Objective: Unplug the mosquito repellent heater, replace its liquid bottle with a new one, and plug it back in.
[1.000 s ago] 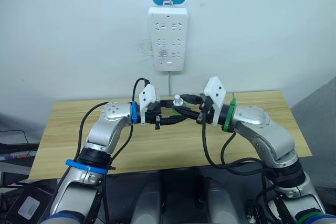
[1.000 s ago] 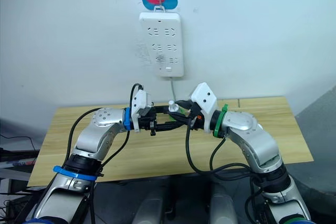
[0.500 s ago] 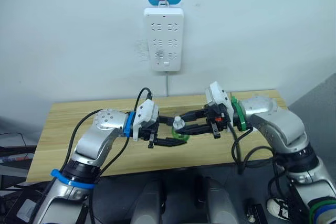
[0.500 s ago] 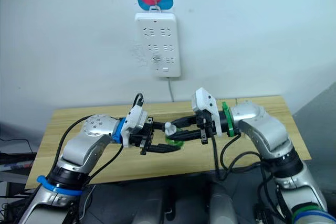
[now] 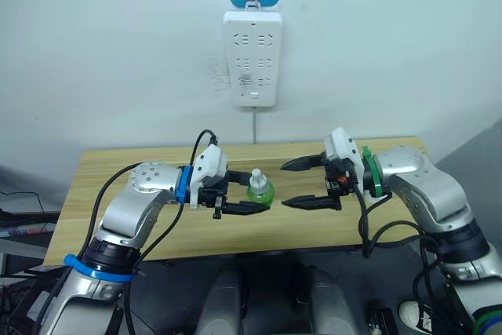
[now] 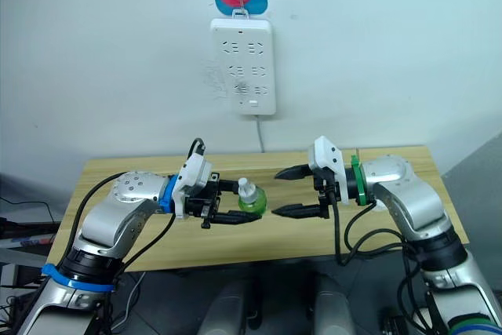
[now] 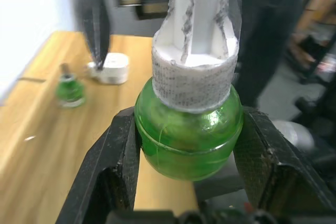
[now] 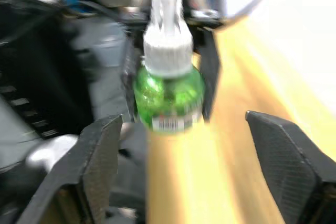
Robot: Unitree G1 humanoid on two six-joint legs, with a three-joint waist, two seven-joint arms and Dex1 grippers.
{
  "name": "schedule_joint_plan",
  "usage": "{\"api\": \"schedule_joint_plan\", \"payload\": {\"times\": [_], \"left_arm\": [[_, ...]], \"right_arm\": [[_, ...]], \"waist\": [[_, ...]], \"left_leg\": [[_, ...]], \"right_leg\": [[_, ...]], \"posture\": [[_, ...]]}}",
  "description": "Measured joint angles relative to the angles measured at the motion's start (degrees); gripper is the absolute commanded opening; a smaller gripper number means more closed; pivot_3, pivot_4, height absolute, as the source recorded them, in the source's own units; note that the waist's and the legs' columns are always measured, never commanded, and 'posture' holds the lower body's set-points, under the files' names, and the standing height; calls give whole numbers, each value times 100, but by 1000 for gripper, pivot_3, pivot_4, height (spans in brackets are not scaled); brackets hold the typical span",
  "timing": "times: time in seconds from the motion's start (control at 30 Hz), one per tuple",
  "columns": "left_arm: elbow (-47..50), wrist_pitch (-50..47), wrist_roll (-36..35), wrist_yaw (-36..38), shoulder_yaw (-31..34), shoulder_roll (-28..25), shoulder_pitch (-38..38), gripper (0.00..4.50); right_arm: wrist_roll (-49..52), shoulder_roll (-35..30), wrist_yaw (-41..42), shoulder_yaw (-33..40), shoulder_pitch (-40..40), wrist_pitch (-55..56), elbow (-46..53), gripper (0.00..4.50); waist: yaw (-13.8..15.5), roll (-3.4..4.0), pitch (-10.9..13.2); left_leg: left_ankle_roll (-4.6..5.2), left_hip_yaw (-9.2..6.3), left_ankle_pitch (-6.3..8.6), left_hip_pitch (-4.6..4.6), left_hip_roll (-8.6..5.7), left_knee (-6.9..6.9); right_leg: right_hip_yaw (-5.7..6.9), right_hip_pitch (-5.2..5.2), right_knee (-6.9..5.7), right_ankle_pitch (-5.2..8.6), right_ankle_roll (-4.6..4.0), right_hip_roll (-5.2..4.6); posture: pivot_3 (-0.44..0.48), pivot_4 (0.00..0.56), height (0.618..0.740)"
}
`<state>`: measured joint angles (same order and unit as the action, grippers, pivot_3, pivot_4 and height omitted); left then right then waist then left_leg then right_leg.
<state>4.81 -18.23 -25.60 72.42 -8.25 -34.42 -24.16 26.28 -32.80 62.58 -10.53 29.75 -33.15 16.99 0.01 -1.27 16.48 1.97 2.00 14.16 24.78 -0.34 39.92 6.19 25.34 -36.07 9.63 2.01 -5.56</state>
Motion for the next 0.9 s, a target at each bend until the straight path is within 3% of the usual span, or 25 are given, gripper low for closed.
{"api": "schedule_joint_plan", "payload": {"times": [0.13, 0.27, 0.73, 0.9], "left_arm": [[-349, -4, 91, -196, -1, 153, -160, 2218], [-498, 0, 120, -211, 4, 168, -244, 2218], [-518, -20, 184, -266, -32, 271, -364, 2218], [-518, -28, 184, -369, -13, 272, -351, 2218]], "right_arm": [[-178, 956, -1430, 7, 56, -277, 604, 3753], [-446, 1144, -1988, -165, 70, -362, 690, 3753], [-1002, 1420, -2218, -647, 261, 124, 4, 3753], [-875, 963, -1965, -490, 215, 178, 191, 3753]], "waist": [[-34, -4, -19], [-15, -5, -54], [-22, -13, -95], [-8, -13, -95]], "left_leg": [[-25, 6, -15, -1, 8, -1], [-23, 14, -13, 0, -1, -1], [-5, 19, -3, -1, 3, 0], [-5, 18, -3, -1, 0, 0]], "right_leg": [[-15, 8, -6, -3, -5, 16], [-26, 6, 1, -3, -4, 21], [-49, 9, 1, -4, -3, 37], [-58, 7, 3, -3, -2, 37]], "posture": [[-100, 185, 740], [-95, 181, 740], [-74, 191, 740], [-78, 196, 740]]}}
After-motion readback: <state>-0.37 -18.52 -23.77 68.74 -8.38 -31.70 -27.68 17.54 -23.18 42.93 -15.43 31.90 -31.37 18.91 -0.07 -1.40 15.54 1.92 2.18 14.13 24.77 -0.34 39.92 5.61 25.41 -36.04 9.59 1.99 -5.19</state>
